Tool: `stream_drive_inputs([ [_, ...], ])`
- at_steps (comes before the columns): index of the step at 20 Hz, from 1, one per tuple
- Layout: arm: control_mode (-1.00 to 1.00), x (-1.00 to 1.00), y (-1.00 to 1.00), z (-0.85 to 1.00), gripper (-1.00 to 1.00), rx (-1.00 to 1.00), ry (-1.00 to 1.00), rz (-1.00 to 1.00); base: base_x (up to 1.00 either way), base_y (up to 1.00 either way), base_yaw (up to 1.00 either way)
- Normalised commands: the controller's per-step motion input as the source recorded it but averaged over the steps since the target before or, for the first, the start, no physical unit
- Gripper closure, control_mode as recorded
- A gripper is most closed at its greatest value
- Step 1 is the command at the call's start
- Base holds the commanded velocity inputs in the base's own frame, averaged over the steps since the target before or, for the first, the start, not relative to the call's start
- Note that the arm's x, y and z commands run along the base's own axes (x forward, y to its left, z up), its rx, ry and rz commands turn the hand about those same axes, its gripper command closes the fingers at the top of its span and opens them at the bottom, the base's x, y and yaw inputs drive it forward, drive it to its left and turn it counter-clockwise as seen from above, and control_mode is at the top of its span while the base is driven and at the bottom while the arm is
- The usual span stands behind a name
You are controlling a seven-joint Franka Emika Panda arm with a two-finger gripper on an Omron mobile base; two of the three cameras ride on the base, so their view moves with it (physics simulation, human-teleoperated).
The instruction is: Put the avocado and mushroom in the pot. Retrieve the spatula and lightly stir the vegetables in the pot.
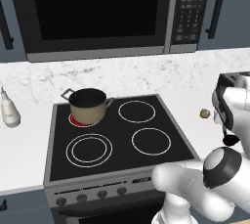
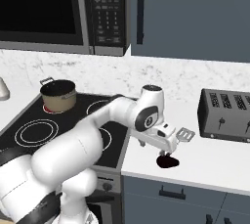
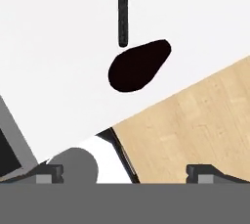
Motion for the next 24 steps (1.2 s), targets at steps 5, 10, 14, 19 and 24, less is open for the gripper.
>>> stream_drive_inputs([
  [5,-1.0,0.2,-0.52,-0.35,-1.0,0.05,0.0,-0.17,0.0,0.0,0.0],
  [10,-1.0,0.27,-0.18,-0.37,-1.0,0.05,0.0,-0.11,0.0,0.0,0.0],
  [14,-1.0,0.39,0.0,-0.36,-1.0,0.05,0.0,-0.08,0.0,0.0,0.0],
  [19,-1.0,0.22,-0.05,-0.42,-1.0,0.02,0.0,-0.11,0.0,0.0,0.0],
  [24,-1.0,0.02,-0.06,-0.43,-1.0,0.0,0.0,-0.14,0.0,0.0,0.0],
])
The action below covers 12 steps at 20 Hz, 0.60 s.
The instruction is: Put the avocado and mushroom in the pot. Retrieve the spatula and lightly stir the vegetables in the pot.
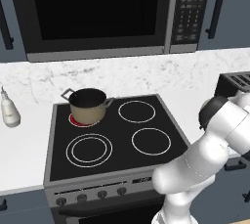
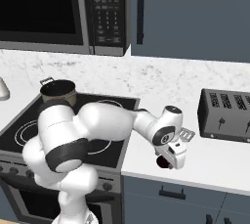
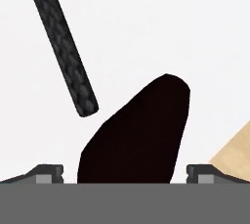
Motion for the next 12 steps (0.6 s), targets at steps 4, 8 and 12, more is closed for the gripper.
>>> stream_drive_inputs([
  [4,-1.0,0.0,0.0,-0.29,-1.0,0.0,0.0,-0.11,0.0,0.0,0.0],
  [8,-1.0,0.0,0.0,-0.23,-1.0,0.0,-0.01,-0.08,0.0,0.0,0.0],
  [12,-1.0,0.0,0.0,-0.07,1.0,0.0,-0.01,-0.05,0.0,0.0,0.0],
])
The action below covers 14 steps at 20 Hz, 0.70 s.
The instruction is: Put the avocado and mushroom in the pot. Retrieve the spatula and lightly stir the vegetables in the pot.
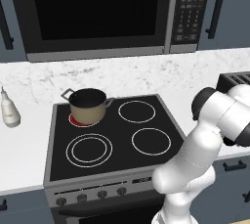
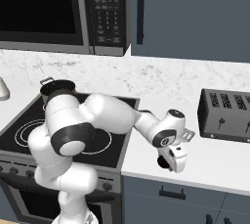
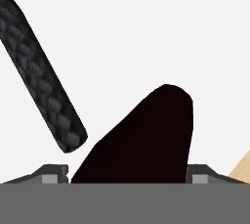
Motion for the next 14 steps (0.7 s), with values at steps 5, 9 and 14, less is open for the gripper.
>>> stream_drive_inputs([
  [5,-1.0,-0.28,0.0,0.2,1.0,0.0,-0.09,-0.01,0.0,0.0,0.0],
  [9,-1.0,-0.6,0.16,0.74,1.0,0.0,-0.14,0.0,0.0,0.0,0.0],
  [14,-1.0,-0.38,0.88,0.71,1.0,-0.03,-0.18,0.05,0.0,0.0,0.0],
])
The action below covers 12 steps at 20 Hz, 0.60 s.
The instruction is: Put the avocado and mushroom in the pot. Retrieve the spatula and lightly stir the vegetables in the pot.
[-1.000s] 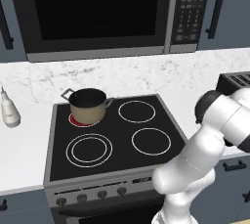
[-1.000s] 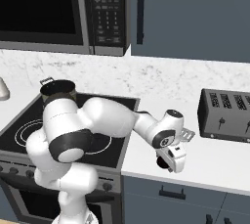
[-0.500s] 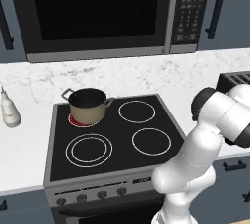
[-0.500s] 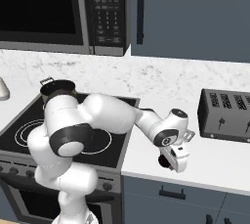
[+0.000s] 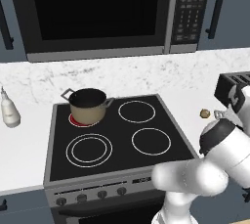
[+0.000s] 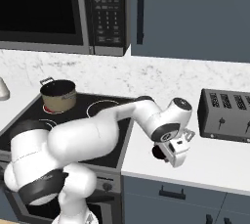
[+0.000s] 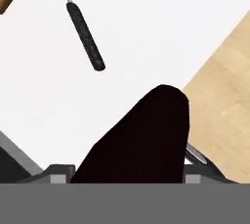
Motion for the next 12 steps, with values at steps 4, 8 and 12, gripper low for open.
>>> stream_drive_inputs([
  [4,-1.0,0.0,1.0,0.54,1.0,-0.06,-0.17,0.2,0.0,0.0,0.0],
  [8,-1.0,0.01,1.0,0.49,1.0,-0.06,-0.09,0.24,0.0,0.0,0.0],
  [12,-1.0,0.09,1.0,0.44,1.0,-0.09,-0.03,0.23,0.0,0.0,0.0],
])
